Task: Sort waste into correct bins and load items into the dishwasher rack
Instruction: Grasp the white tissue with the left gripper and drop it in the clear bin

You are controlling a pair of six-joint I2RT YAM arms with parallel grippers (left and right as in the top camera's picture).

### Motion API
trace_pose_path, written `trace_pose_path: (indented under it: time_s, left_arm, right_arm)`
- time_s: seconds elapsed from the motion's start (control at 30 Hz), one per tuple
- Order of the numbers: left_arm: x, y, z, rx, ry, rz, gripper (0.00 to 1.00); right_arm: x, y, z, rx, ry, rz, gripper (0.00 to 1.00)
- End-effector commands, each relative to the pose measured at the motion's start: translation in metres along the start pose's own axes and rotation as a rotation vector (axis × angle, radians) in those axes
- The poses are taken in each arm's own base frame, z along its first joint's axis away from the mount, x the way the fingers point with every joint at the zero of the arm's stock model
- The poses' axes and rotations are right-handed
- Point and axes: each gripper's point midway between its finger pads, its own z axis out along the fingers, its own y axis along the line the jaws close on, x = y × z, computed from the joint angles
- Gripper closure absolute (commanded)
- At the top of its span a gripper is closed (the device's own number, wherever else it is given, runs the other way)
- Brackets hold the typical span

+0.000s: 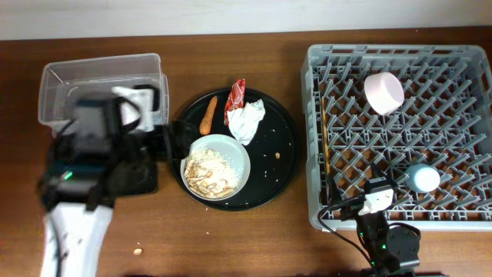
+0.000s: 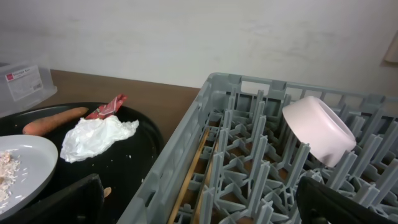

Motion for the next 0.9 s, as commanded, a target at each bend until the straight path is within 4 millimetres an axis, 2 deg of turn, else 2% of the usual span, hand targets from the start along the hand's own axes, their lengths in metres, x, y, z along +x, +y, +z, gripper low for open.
trace_pose_path:
  time_s: [0.0, 0.1, 0.13, 0.23, 0.27, 0.3, 0.33, 0.37, 0.43, 0.53, 0.63, 0.67, 0.7, 0.8, 0.87]
  left_arm:
    - [0.027, 0.0, 0.062, -0.134, 0.178, 0.11, 0.09]
    - [0.045, -0.006, 0.114, -0.158, 0.278, 0.168, 0.08]
    - [0.046, -0.008, 0.129, -0.152, 0.285, 0.174, 0.03]
    - [0.046, -0.005, 0.161, -0.14, 0.287, 0.173, 0.04]
    - [0.046, -0.001, 0.168, -0.154, 0.288, 0.175, 0.05]
    - [0.045, 0.016, 0.183, -0.234, 0.282, 0.186, 0.11]
    - [0.05, 0.023, 0.193, -0.254, 0.297, 0.188, 0.11]
    - [0.055, 0.026, 0.202, -0.258, 0.315, 0.185, 0.16]
    - [0.054, 0.029, 0.225, -0.249, 0.296, 0.187, 0.16]
    - [0.048, 0.007, 0.263, -0.123, 0.231, 0.196, 0.3]
    - [0.046, -0.009, 0.282, -0.105, 0.177, 0.238, 0.3]
    - [0.048, -0.012, 0.287, -0.098, 0.174, 0.245, 0.32]
    - [0.056, -0.016, 0.296, -0.087, 0.185, 0.255, 0.38]
    - [0.073, -0.038, 0.308, -0.031, 0.204, 0.34, 0.4]
    - [0.083, -0.037, 0.314, -0.078, 0.216, 0.392, 0.4]
  right_arm:
    - [0.003, 0.0, 0.0, -0.005, 0.005, 0.002, 0.02]
    - [0.003, 0.0, 0.0, -0.005, 0.004, 0.002, 0.02]
    - [0.003, 0.0, 0.0, -0.005, 0.004, 0.002, 0.02]
    - [0.003, 0.001, 0.0, -0.006, 0.004, 0.002, 0.02]
    - [0.003, 0.0, 0.0, -0.005, 0.004, 0.002, 0.02]
    - [0.003, 0.0, 0.0, -0.005, 0.004, 0.002, 0.02]
    - [0.003, 0.0, 0.0, -0.005, 0.004, 0.002, 0.02]
    - [0.003, 0.0, 0.0, -0.005, 0.005, 0.002, 0.02]
    - [0.003, 0.001, 0.0, -0.006, 0.004, 0.002, 0.02]
    - [0.003, 0.001, 0.0, -0.006, 0.004, 0.002, 0.02]
    - [0.003, 0.0, 0.0, -0.005, 0.004, 0.002, 0.02]
    - [0.003, 0.001, 0.0, -0.006, 0.004, 0.002, 0.02]
    - [0.003, 0.0, 0.0, -0.005, 0.005, 0.002, 0.02]
    - [0.003, 0.001, 0.0, -0.006, 0.005, 0.002, 0.02]
    - [0.003, 0.001, 0.0, -0.006, 0.005, 0.002, 0.02]
